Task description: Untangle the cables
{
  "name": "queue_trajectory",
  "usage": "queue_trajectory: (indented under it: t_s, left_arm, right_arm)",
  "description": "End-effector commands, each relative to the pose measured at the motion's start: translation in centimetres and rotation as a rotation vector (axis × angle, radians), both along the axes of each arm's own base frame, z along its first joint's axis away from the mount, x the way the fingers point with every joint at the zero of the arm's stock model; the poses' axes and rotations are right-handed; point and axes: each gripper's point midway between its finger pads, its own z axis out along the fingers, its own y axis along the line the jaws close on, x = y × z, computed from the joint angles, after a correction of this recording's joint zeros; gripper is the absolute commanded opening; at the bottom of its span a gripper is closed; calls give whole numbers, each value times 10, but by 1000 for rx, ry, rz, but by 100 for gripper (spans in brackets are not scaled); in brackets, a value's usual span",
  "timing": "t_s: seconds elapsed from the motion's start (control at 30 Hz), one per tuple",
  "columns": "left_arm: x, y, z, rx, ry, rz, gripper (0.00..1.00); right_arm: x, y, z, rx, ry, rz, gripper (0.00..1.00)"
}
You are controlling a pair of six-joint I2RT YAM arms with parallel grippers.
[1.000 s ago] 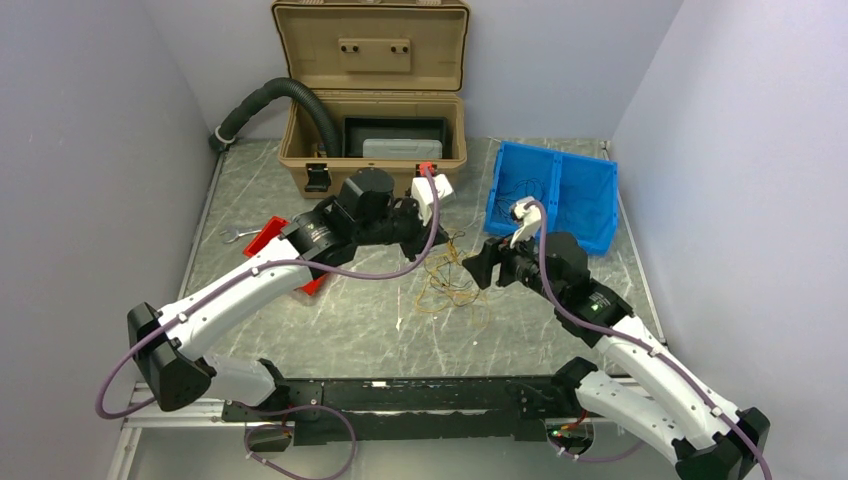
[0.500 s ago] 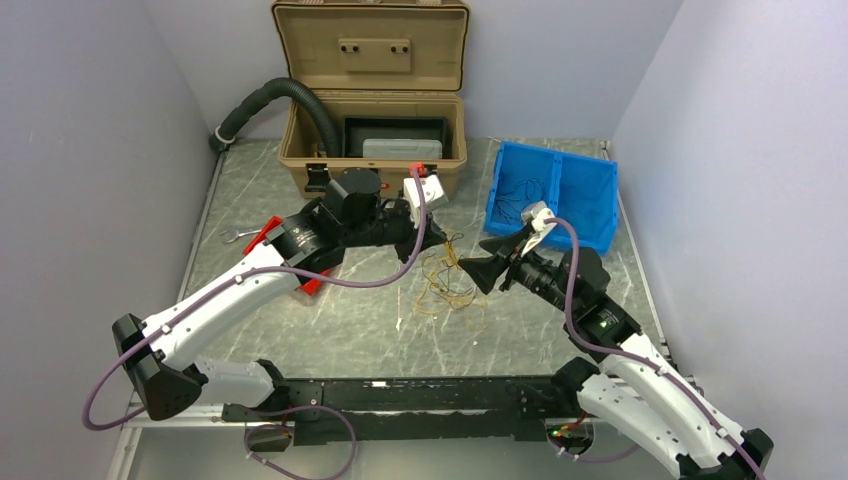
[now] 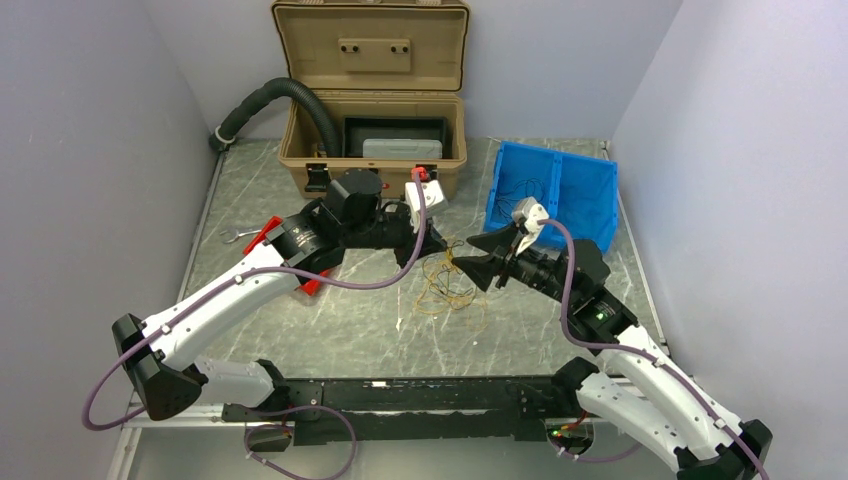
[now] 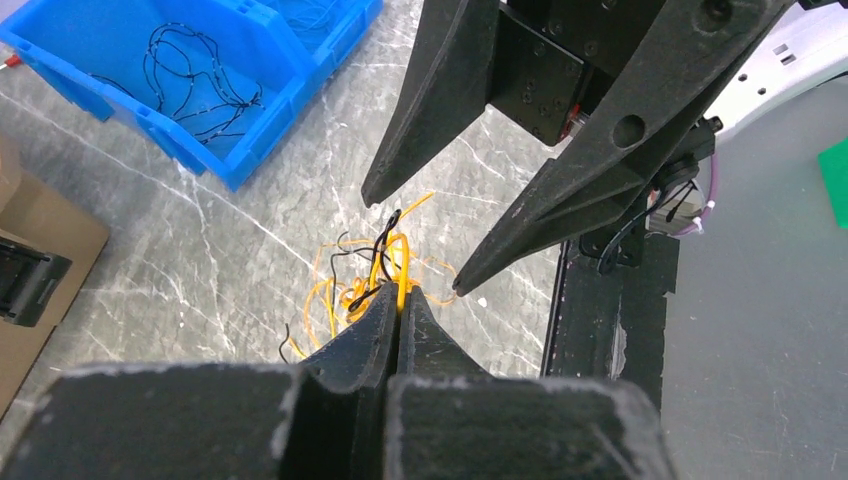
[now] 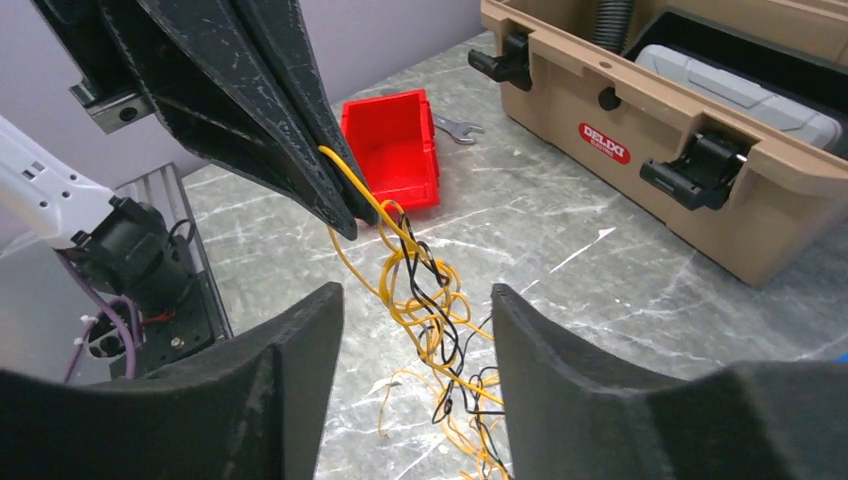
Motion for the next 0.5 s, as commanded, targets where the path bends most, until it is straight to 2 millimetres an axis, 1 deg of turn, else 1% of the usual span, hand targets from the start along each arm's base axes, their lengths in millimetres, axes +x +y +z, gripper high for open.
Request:
queue_trajectory:
  t_s: [0.0,0.13,0.3,0.33,0.4,0.47]
  left_arm:
    - [-8,-1,21,-42,-43,-48,0]
    - [-7,-2,20,-39,-43,-45,0]
    - [-3,-3,18,-26,-35,-27,0]
    - [-1,-2,18,-20,-33,-14,0]
    - [6,1,17,-13,-33,34,0]
    - [14,6,16,-8,-30,104,0]
  right_arm:
    - [-8,4,36,46,-115,54,52]
    - [-11,4,37,48,-116,64,34]
    - [-12,0,37,56,-104,44,3]
    - [-9,-2,36,56,-94,25,0]
    - [0,-9,31,52,-57,-49,0]
    - [17,-23,22,50,6,-183,0]
